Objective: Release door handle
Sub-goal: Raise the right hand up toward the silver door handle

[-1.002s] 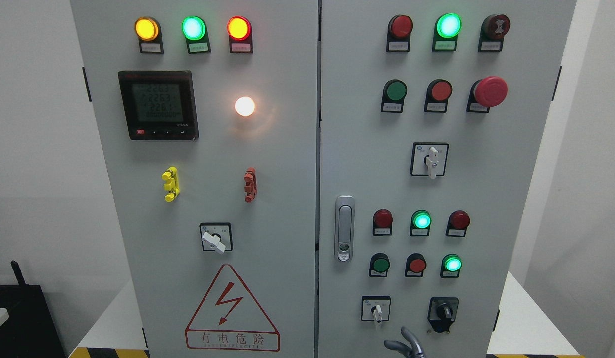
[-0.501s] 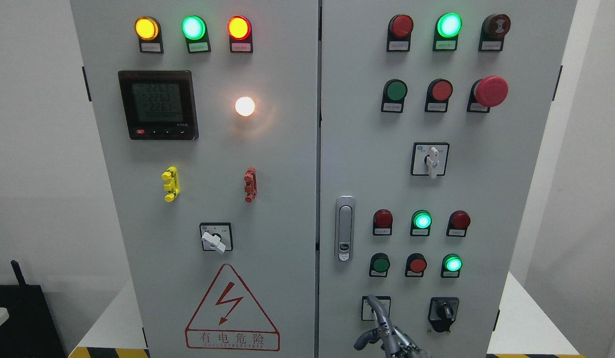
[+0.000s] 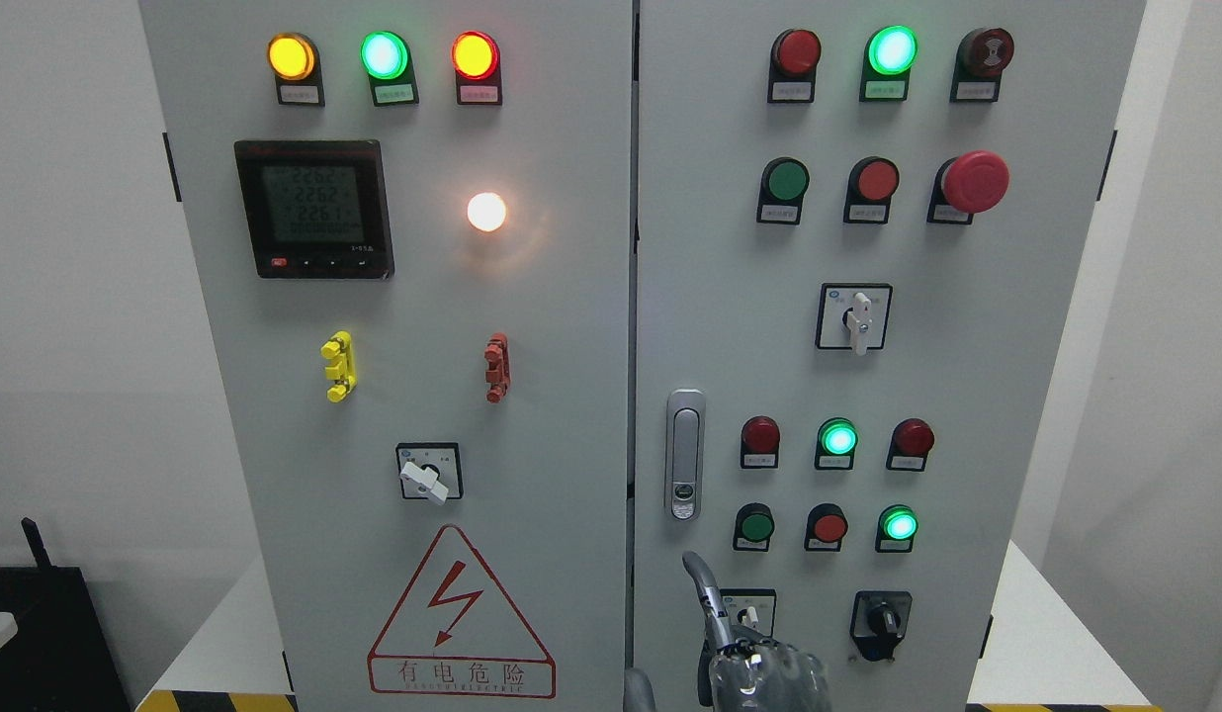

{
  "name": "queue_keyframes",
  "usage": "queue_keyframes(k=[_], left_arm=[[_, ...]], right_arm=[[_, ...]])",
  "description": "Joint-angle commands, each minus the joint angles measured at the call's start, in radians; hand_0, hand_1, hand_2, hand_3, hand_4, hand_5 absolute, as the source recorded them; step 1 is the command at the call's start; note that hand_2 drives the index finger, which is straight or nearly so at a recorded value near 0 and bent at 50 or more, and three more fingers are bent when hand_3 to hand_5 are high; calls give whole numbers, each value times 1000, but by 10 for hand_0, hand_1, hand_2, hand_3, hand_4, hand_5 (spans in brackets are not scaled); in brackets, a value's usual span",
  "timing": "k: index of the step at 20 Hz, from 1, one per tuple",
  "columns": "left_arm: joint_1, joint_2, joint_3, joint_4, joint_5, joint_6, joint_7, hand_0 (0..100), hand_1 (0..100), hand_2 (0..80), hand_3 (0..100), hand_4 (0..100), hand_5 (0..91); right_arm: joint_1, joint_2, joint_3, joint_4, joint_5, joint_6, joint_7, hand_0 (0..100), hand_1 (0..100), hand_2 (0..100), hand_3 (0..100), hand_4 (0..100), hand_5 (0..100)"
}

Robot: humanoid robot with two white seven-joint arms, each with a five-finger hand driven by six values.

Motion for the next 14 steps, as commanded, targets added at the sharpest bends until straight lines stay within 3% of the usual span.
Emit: queue_keyframes(k=[1, 6, 11, 14], left_arm=[[0, 0, -12, -15, 0, 0, -1, 120, 389, 0, 0, 0, 0], [0, 0, -12, -15, 0, 0, -1, 120, 389, 0, 0, 0, 0], [0, 0, -12, -15, 0, 0, -1, 120, 389, 0, 0, 0, 0], [0, 0, -12, -15, 0, 0, -1, 120, 389, 0, 0, 0, 0]], right_arm=[[-94, 1, 33, 101, 61, 61, 39, 397, 398, 44, 1000, 1000, 996], [-114, 3, 31, 123, 79, 75, 53, 399, 390, 54, 1000, 1000, 996], [-117, 3, 31, 124, 90, 157, 62, 398, 385, 54, 1000, 1000, 997], [-116, 3, 27, 124, 90, 168, 60, 401, 382, 53, 1000, 1000, 997]])
